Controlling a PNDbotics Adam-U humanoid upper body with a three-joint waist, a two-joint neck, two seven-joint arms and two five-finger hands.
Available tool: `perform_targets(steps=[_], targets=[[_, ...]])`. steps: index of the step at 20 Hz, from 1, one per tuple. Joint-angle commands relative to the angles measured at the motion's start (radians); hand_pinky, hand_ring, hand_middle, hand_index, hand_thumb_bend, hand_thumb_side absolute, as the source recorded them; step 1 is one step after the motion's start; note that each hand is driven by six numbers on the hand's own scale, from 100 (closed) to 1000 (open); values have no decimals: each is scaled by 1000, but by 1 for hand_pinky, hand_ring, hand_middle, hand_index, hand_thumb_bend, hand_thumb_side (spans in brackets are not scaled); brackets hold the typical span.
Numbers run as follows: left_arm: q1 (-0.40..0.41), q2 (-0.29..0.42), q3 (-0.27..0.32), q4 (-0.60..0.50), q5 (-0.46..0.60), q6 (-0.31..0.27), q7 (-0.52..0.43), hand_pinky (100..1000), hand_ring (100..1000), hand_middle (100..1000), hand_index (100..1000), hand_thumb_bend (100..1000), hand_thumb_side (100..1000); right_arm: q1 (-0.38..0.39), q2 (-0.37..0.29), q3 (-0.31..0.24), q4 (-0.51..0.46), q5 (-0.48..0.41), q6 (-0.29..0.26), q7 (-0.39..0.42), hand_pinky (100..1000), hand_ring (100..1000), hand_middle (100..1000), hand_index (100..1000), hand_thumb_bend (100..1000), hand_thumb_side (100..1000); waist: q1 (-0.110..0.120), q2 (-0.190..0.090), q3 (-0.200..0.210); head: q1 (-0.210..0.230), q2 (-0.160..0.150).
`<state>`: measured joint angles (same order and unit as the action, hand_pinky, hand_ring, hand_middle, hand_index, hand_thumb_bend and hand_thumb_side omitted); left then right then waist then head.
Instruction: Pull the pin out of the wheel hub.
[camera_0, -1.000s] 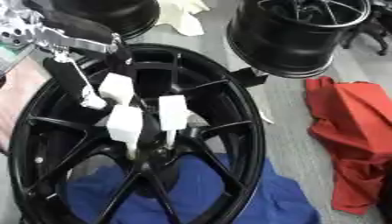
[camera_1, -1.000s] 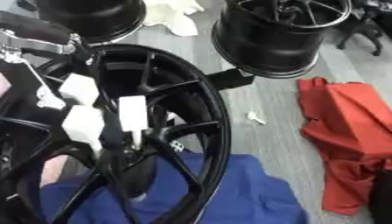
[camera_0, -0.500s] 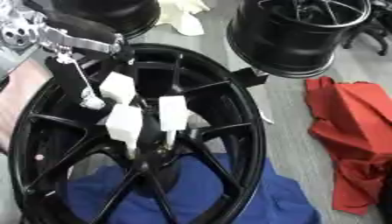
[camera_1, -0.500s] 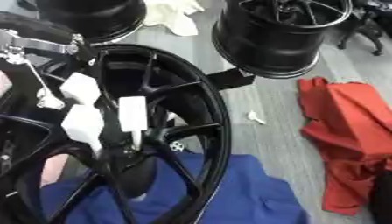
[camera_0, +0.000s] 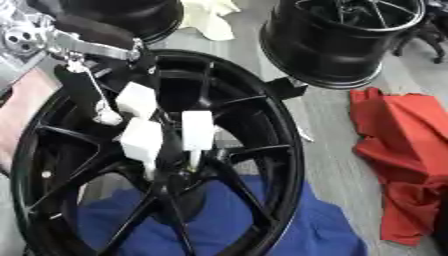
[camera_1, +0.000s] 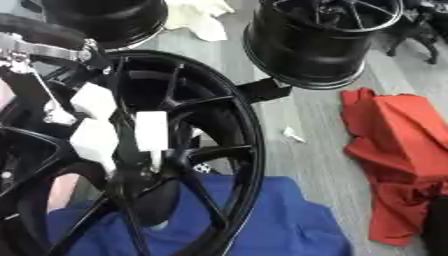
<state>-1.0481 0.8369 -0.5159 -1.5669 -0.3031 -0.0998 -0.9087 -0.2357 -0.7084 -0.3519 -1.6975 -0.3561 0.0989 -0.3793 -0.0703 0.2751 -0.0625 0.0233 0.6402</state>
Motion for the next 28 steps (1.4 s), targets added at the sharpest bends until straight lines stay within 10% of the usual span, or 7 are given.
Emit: perform_targets(steps=[1,16,28], targets=[[-24,27,38,-19,5,13,2,470,323,258,365,327,103,-2,-29,-18,-4,-5,2,-1,362,329,370,581,100,282,1,-16,-1,0,2],[-71,34,183,-48,64,69,2,430,272,210,332,301,100,3,-27,-21,0,-4,-1,-4,363,328,369,580,100,285,-5,-19,6,0,3],[-23,174,472,137,-1,201,122,457,279,237,386,100,100,25,-36,-43,-1,0,-10,-24,362,327,369,579,100,285,0,-11,28,-23,2]])
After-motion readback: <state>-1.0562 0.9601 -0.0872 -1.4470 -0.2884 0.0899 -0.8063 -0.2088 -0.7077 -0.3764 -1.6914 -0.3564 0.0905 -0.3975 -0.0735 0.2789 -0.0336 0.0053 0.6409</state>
